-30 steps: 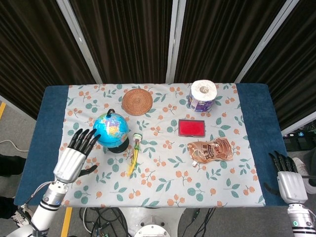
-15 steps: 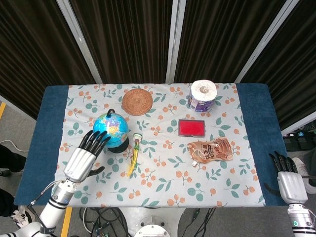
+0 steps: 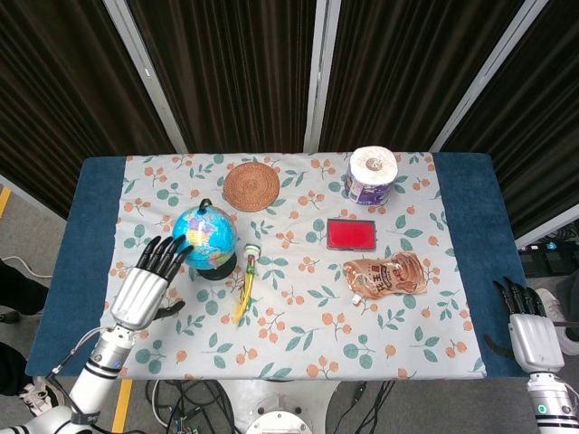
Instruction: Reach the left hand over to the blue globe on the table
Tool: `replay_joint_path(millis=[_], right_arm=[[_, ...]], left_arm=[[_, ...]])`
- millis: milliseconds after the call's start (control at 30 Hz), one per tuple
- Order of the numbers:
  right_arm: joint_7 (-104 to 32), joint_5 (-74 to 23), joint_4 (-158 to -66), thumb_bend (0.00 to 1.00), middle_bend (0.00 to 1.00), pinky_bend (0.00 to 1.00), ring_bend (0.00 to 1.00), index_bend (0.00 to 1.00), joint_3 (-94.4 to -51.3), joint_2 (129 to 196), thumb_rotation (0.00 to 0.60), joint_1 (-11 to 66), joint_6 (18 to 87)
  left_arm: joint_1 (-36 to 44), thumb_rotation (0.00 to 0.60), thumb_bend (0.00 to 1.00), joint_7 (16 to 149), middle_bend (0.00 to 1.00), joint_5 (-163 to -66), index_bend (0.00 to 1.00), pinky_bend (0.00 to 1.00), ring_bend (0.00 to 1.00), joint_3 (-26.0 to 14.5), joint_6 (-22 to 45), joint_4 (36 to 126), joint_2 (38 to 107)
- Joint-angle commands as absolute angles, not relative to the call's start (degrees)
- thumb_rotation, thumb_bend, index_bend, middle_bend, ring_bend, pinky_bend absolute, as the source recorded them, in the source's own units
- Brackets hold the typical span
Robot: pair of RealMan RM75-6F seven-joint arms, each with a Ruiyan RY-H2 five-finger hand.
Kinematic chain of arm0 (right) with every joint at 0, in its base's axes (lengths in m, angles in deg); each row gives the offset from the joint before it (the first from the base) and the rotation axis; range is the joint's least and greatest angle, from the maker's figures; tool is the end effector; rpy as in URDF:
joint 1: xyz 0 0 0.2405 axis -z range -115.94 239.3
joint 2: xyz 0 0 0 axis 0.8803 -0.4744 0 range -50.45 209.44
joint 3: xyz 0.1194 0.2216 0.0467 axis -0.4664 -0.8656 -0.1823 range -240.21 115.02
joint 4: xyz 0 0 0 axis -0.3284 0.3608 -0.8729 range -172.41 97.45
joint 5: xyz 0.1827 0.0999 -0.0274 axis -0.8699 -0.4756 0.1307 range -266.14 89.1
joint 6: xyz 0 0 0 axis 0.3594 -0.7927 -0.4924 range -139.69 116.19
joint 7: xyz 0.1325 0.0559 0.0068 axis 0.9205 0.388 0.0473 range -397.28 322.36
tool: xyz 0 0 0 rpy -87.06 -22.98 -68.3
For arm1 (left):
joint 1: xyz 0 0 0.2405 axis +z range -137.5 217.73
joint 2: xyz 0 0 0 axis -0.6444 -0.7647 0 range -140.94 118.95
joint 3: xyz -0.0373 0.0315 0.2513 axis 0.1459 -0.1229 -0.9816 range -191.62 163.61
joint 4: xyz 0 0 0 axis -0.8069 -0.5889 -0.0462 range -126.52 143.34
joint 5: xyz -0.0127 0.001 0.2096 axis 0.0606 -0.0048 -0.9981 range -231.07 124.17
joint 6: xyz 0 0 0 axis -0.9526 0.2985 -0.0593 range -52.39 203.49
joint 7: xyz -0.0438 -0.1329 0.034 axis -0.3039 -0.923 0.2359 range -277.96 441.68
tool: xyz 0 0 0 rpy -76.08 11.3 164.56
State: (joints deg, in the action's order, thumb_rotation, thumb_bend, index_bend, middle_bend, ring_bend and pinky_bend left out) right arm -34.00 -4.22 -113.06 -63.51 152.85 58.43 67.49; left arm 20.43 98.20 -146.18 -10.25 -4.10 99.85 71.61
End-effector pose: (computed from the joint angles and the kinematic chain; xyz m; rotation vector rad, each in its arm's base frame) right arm -0.3701 -0.1656 0.1203 1.4126 -0.9784 0.7290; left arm -0.2018 0.2386 0.0478 -1.6877 -0.7113 -1.1415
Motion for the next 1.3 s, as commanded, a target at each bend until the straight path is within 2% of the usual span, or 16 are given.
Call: replay_joint_path(millis=[33, 600, 967, 1100, 1300], right_arm=[[-34.03, -4.23, -113.05, 0.11, 0.0, 0.0, 0.0, 0.0, -63.5, 152.86, 0.6, 58.42, 67.44], [-34.75, -4.35, -113.72, 0.11, 0.0, 0.0, 0.0, 0.0, -63.61, 152.69, 0.6, 58.29, 67.33], [-34.6, -4.43, -113.55, 0.11, 0.0, 0.0, 0.0, 0.0, -63.6, 152.79, 0.6, 58.3, 67.26], [-34.39, -4.52, -113.25, 0.11, 0.0, 0.0, 0.0, 0.0, -63.59, 152.93, 0.6, 58.28, 67.1], [-34.0, -4.68, -112.81, 0.11, 0.0, 0.0, 0.0, 0.0, -63.58, 153.08, 0.6, 58.33, 66.95]], left_arm=[[20.82, 0.6, 0.0, 97.3, 0.0, -144.92, 0.02, 0.0, 0.0, -9.89, -4.25, 99.02, 71.32], [23.43, 0.6, 0.0, 88.93, 0.0, -135.25, 0.02, 0.0, 0.0, -7.38, -3.57, 91.46, 70.35], [22.44, 0.6, 0.0, 91.31, 0.0, -147.65, 0.02, 0.0, 0.0, -9.3, -10.84, 95.52, 70.42], [21.05, 0.6, 0.0, 94.0, 0.0, -151.36, 0.02, 0.0, 0.0, -10.57, -9.84, 97.2, 70.71], [19.57, 0.6, 0.0, 96.18, 0.0, -150.95, 0.02, 0.0, 0.0, -10.68, -6.76, 97.81, 72.17]])
